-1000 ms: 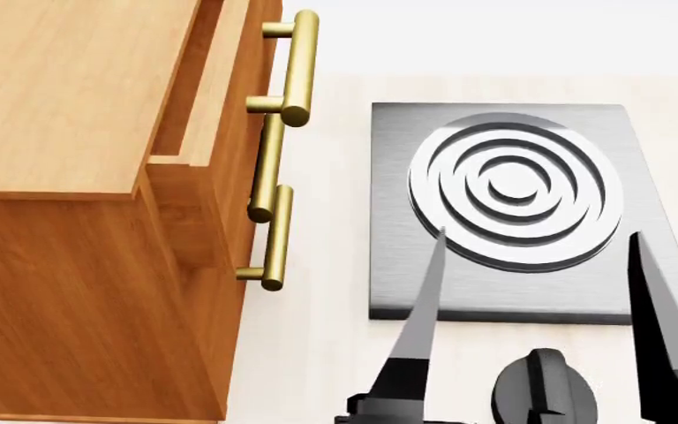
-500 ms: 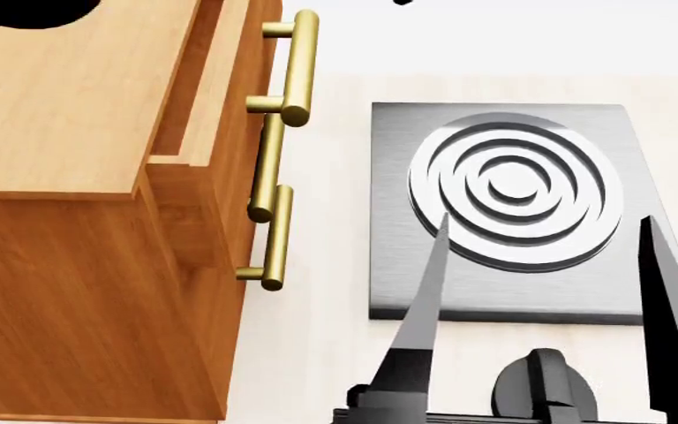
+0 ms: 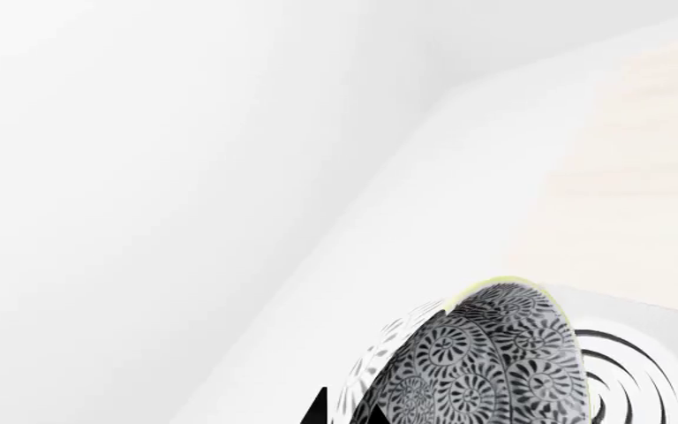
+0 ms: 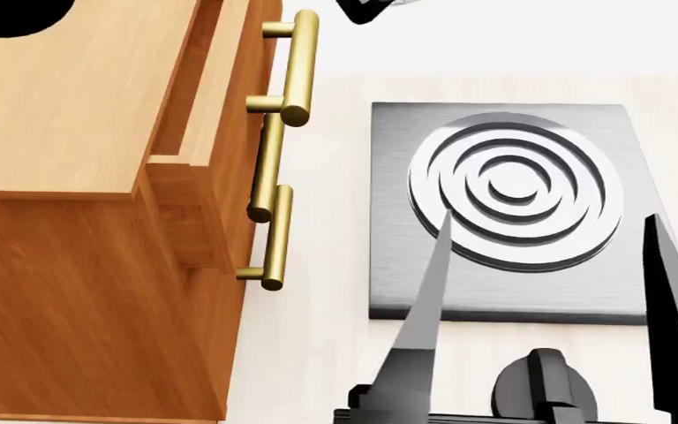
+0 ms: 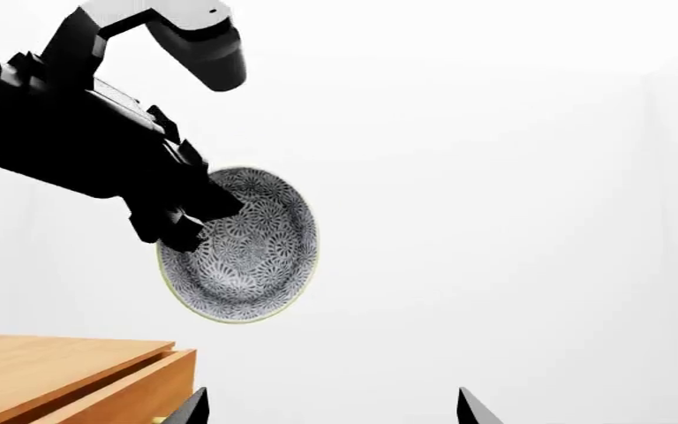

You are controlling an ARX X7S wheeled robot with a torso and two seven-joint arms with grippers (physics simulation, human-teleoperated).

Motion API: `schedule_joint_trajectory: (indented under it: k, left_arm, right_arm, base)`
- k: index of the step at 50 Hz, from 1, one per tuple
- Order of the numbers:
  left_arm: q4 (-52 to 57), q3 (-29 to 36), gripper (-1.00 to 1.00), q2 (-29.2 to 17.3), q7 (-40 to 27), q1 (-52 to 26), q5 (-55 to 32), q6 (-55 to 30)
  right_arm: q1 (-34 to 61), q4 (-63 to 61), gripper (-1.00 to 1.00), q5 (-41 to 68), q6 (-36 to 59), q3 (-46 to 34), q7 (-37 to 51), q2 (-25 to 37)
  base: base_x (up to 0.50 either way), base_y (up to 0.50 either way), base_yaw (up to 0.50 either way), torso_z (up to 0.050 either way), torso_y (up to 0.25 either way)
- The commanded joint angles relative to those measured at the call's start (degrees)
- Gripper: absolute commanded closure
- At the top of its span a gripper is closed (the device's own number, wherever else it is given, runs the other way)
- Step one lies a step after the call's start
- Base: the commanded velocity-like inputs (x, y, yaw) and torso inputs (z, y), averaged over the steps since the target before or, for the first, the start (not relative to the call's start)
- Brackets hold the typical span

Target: Pick the akita bowl on the wooden cabinet and place it on the plate.

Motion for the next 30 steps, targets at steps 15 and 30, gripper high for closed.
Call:
schedule_joint_trajectory:
  k: [15,30]
  left_arm:
    - [7.58,0.87,1.0,-4.9,2.46,3.85,8.62,9.39]
    - [11.51,0.66,1.0,-6.51,6.02,5.48,9.76,13.17]
  right_arm:
    - [0.2,0.06,-1.0,0.72,-0.32,-0.35,1.02,1.05]
    - [1.18,-0.94,-1.0,1.23,1.05,-1.2,1.63,1.58]
  base:
    - [0.0,0.0,0.0,0.001,0.001]
    - [0.0,0.0,0.0,0.0,0.001]
